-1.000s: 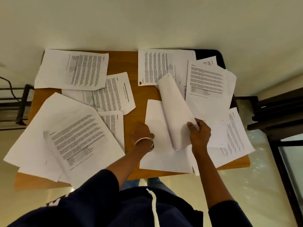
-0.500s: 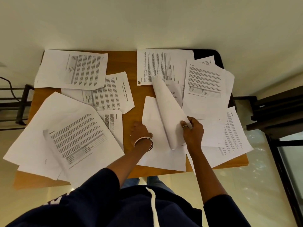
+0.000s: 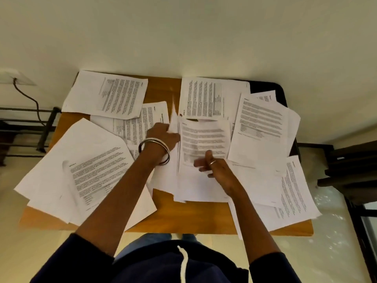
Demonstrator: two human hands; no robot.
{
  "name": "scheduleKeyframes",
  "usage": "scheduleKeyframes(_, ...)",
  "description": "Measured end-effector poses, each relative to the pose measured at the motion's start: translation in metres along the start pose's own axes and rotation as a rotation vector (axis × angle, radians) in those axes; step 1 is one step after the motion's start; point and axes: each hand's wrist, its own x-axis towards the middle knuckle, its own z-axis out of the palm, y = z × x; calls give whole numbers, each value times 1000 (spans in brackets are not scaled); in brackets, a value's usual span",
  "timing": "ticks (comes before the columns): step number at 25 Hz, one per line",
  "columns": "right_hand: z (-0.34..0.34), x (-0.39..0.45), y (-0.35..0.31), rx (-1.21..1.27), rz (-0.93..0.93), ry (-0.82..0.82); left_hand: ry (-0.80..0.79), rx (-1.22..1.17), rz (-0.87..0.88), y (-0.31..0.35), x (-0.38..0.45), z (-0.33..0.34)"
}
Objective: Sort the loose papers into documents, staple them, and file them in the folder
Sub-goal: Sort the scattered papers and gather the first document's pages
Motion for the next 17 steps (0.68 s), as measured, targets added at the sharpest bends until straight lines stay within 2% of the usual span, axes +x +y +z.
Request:
scheduleKeyframes(2, 0, 6, -19, 427, -18, -47, -67, 231, 233, 31, -23, 2)
scheduleKeyframes(3, -4, 6, -26, 565, -36, -54, -169, 286, 336, 41, -37, 14)
scheduleKeyframes(5, -18, 8, -26, 588, -54, 12, -458, 257, 410, 43, -60, 45)
scheduleKeyframes(7, -36, 14, -9, 385, 9, 241, -667, 144, 297, 28, -68, 74)
scheduleKeyframes(8, -48, 19, 7, 294, 55, 345, -691, 99, 244, 15, -66, 84)
scheduleKeyframes(10, -66, 19, 31, 192, 111, 477, -548, 109, 244, -13, -53, 93)
scheduleKeyframes(12, -81, 15, 51, 157, 107, 519, -346, 329, 298, -43, -35, 98)
scheduleKeyframes(13, -86, 12, 57, 175, 108, 510, -326, 467, 321, -58, -27, 99)
scheduleKeyframes(17, -100, 8, 68, 320, 166, 435, -472, 802, 301, -99, -17, 104)
